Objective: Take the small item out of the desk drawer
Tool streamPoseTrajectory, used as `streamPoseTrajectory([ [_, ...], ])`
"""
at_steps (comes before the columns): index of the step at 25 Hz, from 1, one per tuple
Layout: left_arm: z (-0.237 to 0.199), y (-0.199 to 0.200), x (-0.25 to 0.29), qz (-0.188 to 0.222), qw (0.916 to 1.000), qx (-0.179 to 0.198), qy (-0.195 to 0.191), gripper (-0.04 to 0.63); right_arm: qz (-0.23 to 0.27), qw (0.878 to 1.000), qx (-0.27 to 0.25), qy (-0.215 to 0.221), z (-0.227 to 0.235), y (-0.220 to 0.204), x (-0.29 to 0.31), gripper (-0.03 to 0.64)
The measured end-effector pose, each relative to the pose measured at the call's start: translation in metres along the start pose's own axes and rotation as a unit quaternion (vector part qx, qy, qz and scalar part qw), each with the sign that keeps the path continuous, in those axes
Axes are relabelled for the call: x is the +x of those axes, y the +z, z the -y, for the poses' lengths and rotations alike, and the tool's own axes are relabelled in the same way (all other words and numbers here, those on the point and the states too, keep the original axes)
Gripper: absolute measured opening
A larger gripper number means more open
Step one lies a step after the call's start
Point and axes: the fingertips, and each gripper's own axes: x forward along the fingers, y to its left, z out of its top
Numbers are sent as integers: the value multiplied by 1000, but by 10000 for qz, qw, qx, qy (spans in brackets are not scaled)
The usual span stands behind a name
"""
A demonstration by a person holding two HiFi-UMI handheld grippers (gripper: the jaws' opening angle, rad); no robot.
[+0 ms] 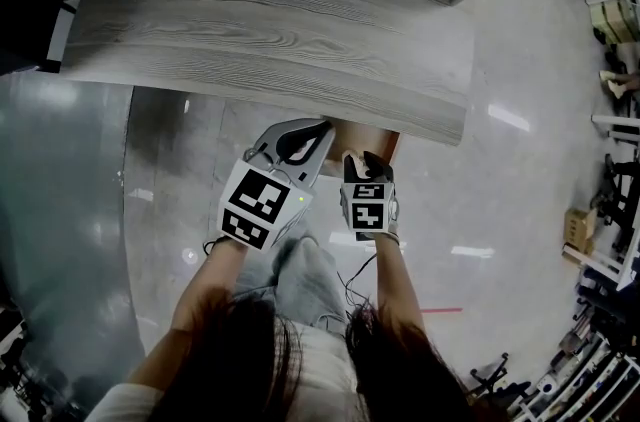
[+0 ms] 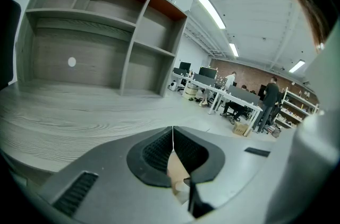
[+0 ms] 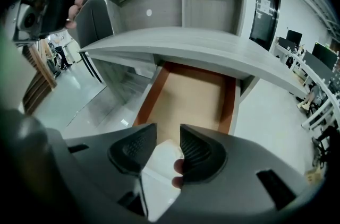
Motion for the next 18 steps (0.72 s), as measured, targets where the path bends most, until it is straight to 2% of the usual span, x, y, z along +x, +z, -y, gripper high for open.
streamPoseTrajectory([
  [18,-13,-15,9,-125,9999,-78,-22,18,-815,9964,-238,92,-3,-27,33,179],
])
